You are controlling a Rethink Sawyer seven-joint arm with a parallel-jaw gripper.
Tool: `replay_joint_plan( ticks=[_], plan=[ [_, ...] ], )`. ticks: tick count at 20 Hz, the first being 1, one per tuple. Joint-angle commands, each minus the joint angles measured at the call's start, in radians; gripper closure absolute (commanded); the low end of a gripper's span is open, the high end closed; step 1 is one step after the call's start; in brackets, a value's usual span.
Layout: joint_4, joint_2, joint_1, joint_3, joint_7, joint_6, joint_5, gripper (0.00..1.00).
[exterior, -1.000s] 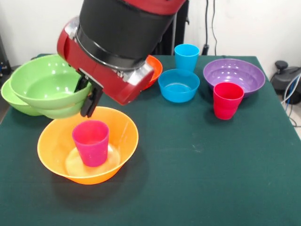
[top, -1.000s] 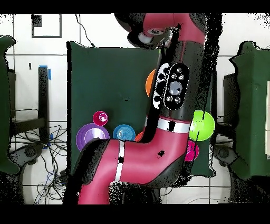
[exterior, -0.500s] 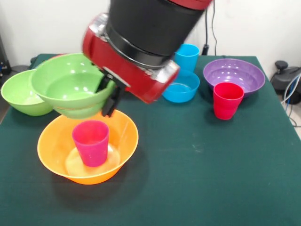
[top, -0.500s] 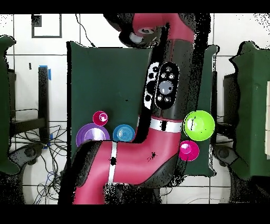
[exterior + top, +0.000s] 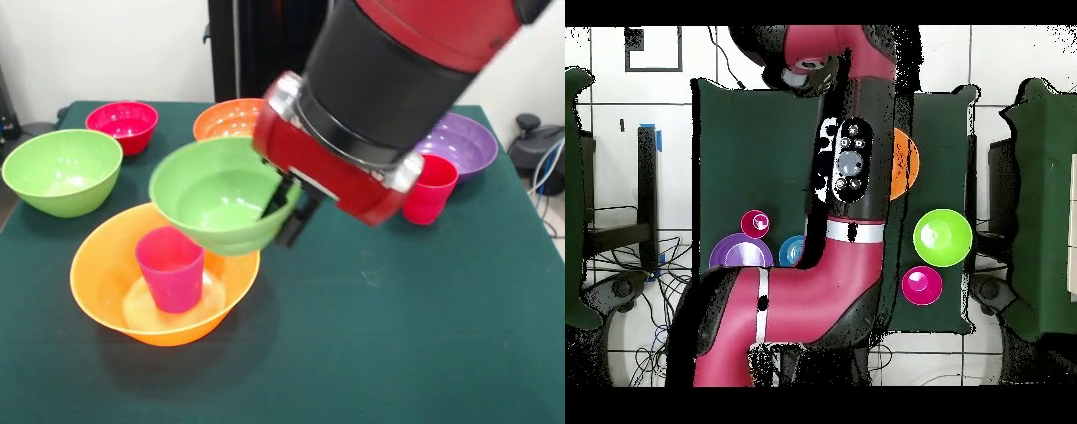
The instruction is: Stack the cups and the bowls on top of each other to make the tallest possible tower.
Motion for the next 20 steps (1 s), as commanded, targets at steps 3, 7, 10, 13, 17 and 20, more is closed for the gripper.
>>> replay_joint_plan(
  ticks=[3,7,10,13,17,20],
  plan=[
    [0.048,0.056,0.026,0.087,-0.026,0.028,-0.063,1.0],
    [0.071,0.059,0.023,0.057,-0.044,0.003,-0.048,1.0],
    [0.113,0.053,0.023,0.02,-0.042,-0.032,-0.026,1.0],
    [0.19,0.025,0.022,-0.018,-0.035,-0.078,0.008,1.0],
    [0.335,-0.044,0.019,-0.065,-0.03,-0.148,0.056,1.0],
    [0.417,-0.096,0.021,-0.084,-0.026,-0.17,0.09,1.0]
  ],
)
